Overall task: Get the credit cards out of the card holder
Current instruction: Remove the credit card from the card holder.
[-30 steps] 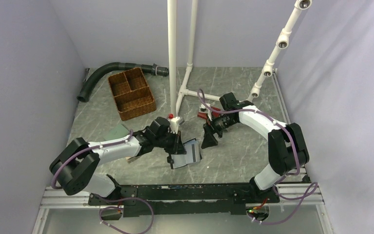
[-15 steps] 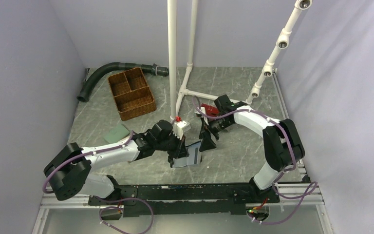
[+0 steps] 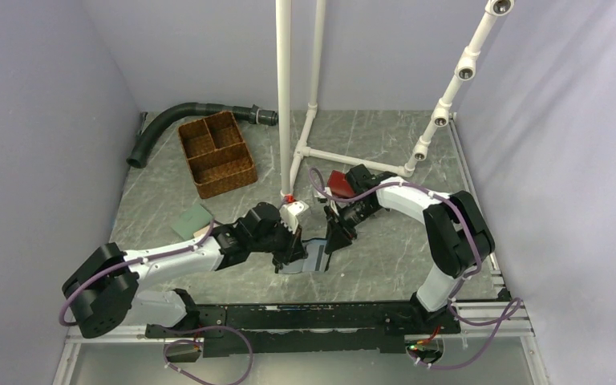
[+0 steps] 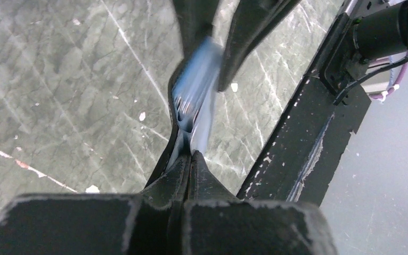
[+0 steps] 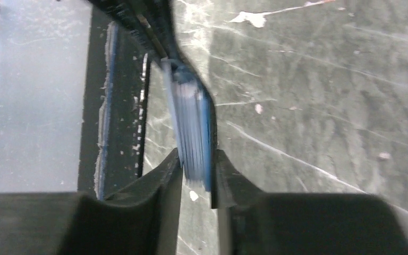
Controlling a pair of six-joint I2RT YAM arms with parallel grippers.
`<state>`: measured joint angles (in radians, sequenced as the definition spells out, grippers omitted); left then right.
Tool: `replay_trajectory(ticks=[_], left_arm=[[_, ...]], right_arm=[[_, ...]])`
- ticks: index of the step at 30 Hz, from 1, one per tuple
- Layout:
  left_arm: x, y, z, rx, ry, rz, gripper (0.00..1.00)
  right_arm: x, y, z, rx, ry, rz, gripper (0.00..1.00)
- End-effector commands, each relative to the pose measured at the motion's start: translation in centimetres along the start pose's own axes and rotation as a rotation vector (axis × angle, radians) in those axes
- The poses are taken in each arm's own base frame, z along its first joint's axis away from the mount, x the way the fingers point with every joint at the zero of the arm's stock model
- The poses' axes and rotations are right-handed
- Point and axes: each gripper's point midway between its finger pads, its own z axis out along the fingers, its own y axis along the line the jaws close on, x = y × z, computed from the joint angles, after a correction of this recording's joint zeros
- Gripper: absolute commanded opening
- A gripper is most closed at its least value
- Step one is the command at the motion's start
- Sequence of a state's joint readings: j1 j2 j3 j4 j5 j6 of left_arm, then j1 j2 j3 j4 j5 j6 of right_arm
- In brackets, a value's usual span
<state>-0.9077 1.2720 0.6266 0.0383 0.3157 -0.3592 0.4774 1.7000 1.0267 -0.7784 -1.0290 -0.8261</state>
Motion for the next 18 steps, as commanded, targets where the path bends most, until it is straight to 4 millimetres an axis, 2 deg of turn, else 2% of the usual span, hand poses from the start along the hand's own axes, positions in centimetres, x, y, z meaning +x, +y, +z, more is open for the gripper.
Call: replay_trajectory(ticks=[1, 4, 18], left_arm=[[-1.7, -0.7, -0.9, 0.019, -0.083, 0.061, 0.0], [-1.2, -0.8, -1.2, 0.024, -0.081, 0.056, 0.0], [0.3, -0.9, -3.2, 0.029, -0.068, 0.024, 0.0]], right_arm=[[-0.3, 1.4, -0.2, -0.034, -0.045, -0.072, 0.2], [-0.6, 2.2, -0.4, -0.045, -0.063, -0.09, 0.0], [0.8, 1.7, -0.5, -0.035, 0.009, 0.009, 0.0]])
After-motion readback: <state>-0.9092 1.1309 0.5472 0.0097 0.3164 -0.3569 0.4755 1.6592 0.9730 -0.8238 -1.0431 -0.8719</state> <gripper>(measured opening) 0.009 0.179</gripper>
